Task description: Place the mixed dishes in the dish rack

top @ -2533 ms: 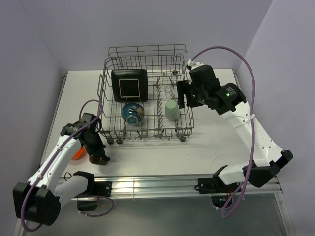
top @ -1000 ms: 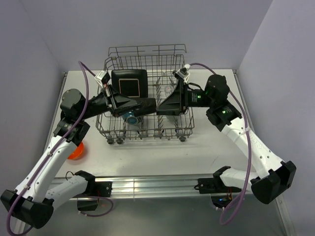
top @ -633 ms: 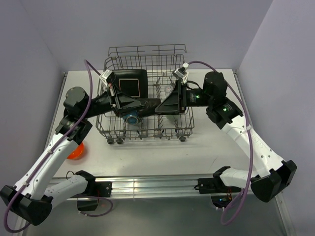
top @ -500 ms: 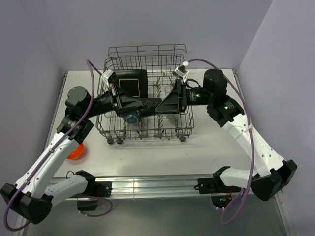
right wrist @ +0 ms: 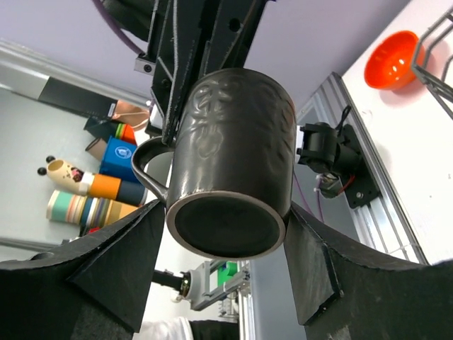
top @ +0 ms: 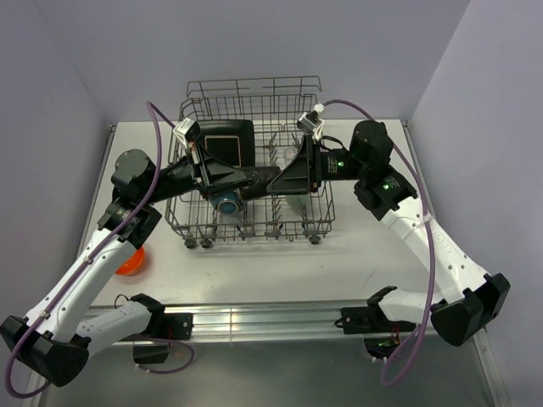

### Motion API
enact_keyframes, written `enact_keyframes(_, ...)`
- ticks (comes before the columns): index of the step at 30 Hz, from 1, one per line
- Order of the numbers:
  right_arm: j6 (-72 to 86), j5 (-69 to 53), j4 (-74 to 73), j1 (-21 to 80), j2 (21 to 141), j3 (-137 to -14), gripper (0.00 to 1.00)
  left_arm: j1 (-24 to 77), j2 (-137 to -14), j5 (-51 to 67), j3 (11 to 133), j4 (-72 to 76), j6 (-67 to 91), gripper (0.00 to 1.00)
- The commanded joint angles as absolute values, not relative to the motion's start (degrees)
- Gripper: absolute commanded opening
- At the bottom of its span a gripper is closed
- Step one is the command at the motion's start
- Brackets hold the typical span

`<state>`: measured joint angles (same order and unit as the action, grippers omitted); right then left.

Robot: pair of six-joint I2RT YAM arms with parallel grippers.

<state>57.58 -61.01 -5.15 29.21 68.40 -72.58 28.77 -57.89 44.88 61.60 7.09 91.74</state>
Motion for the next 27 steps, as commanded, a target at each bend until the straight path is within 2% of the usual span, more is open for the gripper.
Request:
enact_keyframes(1, 60.11, -57.48, 3.42, 29.71, 69.53, -70.76, 0.74, 31.82, -56.16, 47.72, 62.32, 14.24, 93.78, 0.0)
enact_keyframes(12, 74.07, -54.94, 9.49, 28.3, 66.89, -66.27, 0.8, 31.73, -56.6, 51.24, 64.33, 12.23, 85.18, 0.0)
enact_keyframes(19, 87.09, -53.7, 13.27, 27.86, 65.13, -62.4, 0.81, 31.73, -58.18, 53.7, 72.06, -2.18, 68.74, 0.0)
enact_keyframes(23, 90.96, -53.44, 11.95, 27.86, 64.51, -62.58, 0.8, 31.73, -58.27, 54.67, 73.74, -5.97, 63.38, 0.0)
enact_keyframes(27, 87.63, -52.82, 3.53, 27.86, 64.42, -66.53, 0.79, 31.73, -58.18, 54.14, 74.88, -8.78, 60.65, 0.0)
